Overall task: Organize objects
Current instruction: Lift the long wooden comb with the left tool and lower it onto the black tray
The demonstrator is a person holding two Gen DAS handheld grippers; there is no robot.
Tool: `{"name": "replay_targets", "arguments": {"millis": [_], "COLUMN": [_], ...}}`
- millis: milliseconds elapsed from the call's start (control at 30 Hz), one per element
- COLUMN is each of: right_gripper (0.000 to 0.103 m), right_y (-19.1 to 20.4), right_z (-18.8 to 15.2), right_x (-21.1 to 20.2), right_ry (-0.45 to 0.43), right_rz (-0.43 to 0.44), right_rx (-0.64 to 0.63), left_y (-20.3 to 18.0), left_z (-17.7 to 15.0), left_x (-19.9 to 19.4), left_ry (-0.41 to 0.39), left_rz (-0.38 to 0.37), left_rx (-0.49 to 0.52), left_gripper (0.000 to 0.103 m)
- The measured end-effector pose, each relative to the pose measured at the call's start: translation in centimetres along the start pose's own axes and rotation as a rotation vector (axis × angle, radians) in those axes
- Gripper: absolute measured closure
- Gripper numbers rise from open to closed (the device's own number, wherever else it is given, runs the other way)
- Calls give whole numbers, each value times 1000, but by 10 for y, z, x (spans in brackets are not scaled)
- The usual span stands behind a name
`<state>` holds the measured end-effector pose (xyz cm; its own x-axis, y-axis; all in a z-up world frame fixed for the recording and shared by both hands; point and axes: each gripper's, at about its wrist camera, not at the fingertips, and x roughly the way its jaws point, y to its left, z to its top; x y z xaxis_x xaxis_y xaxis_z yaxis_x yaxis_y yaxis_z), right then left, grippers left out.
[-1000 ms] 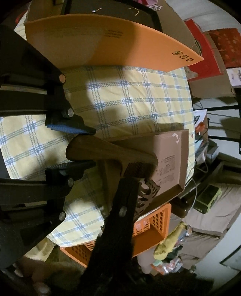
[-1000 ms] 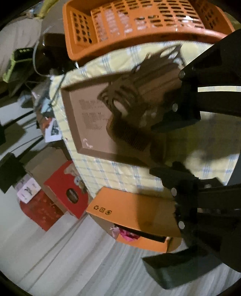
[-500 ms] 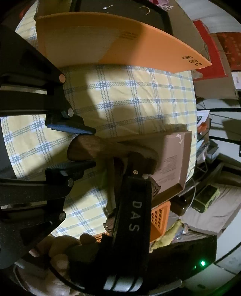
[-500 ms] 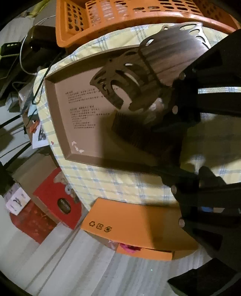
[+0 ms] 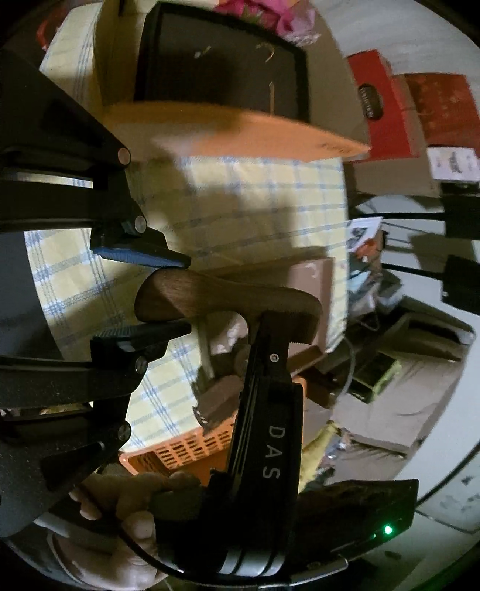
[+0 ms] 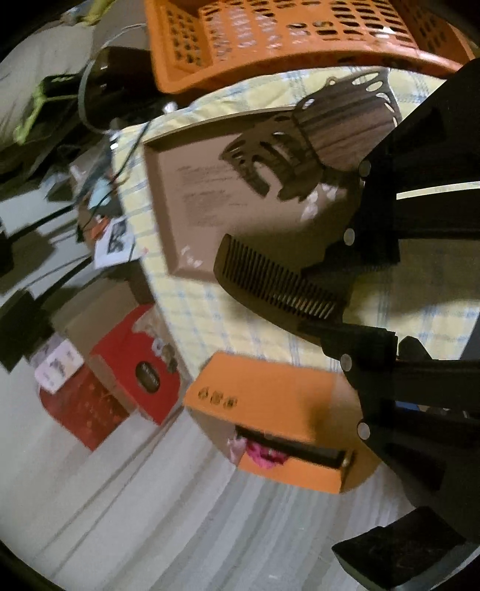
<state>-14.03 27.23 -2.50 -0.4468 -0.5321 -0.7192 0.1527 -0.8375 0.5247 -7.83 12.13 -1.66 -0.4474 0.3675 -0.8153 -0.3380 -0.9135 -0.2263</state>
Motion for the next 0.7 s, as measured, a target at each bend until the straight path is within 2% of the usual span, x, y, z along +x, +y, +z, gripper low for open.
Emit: {"name": "replay_targets", "arguments": {"millis": [300, 500, 700], "right_gripper": [81, 81, 81], "right_y": [69, 117, 146], "right_z": [15, 22, 26], "right_x": [-11, 13, 44], "right_ry": [-29, -4, 41], "right_rz": [37, 56, 81], "right_rx": [-118, -180, -208], "left_y": [34, 72, 110], "left_z": [13, 13, 13], "left_x": [-53, -72, -76], "left_ry": [-86, -101, -94], "left_rz": [27, 59, 94], "left_rx": [-42, -98, -140], "left_gripper": [77, 77, 77]}}
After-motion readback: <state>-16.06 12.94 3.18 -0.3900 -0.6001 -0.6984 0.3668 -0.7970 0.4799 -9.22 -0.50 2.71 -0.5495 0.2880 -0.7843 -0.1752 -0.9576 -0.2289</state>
